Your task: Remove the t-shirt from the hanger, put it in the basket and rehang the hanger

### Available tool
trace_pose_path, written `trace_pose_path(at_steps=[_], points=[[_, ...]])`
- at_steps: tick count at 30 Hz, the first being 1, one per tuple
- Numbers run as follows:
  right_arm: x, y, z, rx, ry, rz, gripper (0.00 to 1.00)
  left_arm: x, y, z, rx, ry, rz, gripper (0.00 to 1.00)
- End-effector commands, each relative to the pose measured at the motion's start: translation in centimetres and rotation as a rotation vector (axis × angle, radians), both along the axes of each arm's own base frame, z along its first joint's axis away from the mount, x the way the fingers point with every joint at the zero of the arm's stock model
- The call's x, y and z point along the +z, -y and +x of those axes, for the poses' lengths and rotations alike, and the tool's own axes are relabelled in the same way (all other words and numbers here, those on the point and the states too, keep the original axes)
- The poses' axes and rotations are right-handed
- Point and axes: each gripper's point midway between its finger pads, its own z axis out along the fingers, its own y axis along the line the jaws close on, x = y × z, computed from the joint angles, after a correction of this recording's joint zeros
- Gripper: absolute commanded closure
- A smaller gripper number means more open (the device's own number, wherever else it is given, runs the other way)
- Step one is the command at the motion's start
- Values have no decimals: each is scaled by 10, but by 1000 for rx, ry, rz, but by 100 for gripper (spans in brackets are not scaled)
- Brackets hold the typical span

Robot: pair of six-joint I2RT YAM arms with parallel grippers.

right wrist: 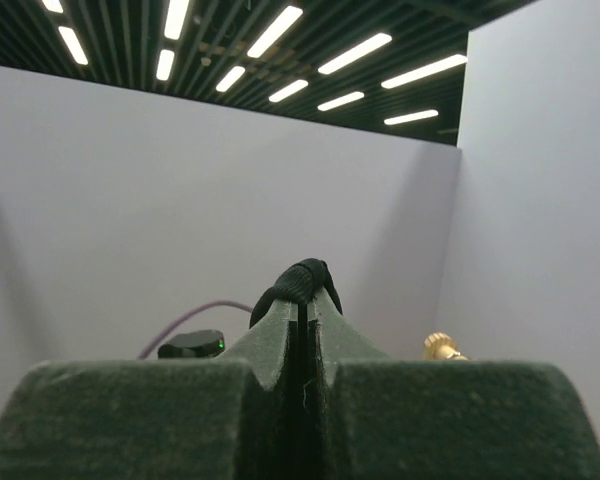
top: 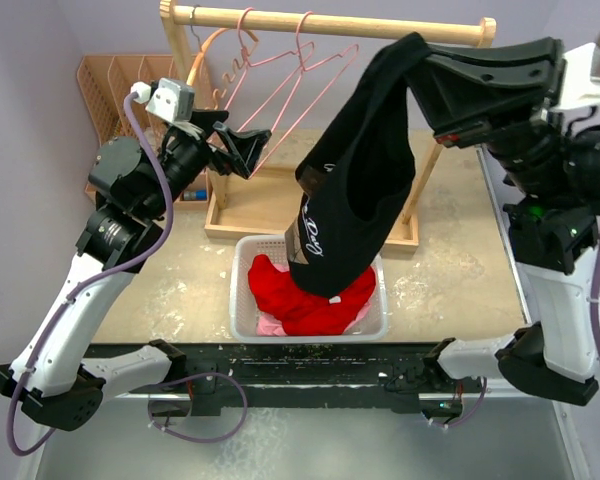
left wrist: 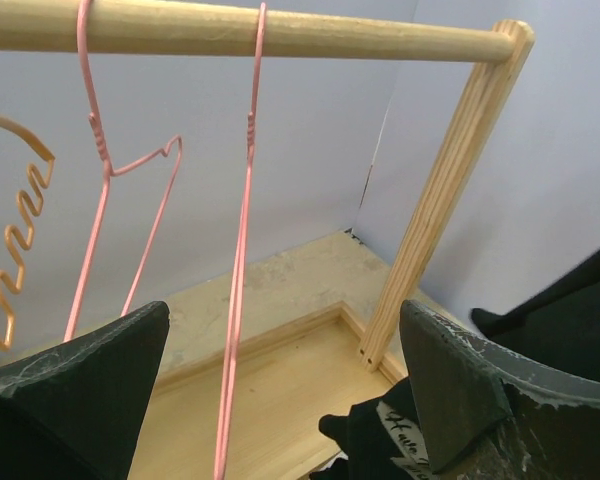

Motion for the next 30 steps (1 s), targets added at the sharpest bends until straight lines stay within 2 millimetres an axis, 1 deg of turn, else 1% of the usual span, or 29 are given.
trace_pose_path(at_steps=[1,4,8,9,13,15,17,20,22,25,28,30], points=[[26,27,-41,37,106,86,100,7,-6,2,33,35,-1,1],[21,25,-38,42,87,79,100,5,-6,2,34,32,0,1],[4,13,-31,83,36,50,100,0,-7,3,41,21,1,1],[-4,7,-28,102,15,37,100,-1,-8,3,44,20,0,1],[-53,-25,1,166,-121,-36,100,-7,-11,4,60,10,-1,1],[-77,-40,15,186,-179,-67,100,-14,-14,4,73,-4,2,1],[-93,-55,20,210,-205,-102,100,-18,-18,2,88,-8,-1,1],[-104,-81,16,224,-204,-156,100,-22,-25,0,119,-13,-7,1],[-105,-99,10,233,-195,-193,100,-22,-29,-2,133,-13,-7,1],[-104,-120,-2,263,-177,-229,100,-20,-33,-4,145,-10,-8,1],[-113,-135,-7,282,-184,-257,100,-21,-39,-6,166,-12,-10,1],[-123,-142,-8,271,-195,-275,100,-23,-43,-7,183,-12,-11,1]])
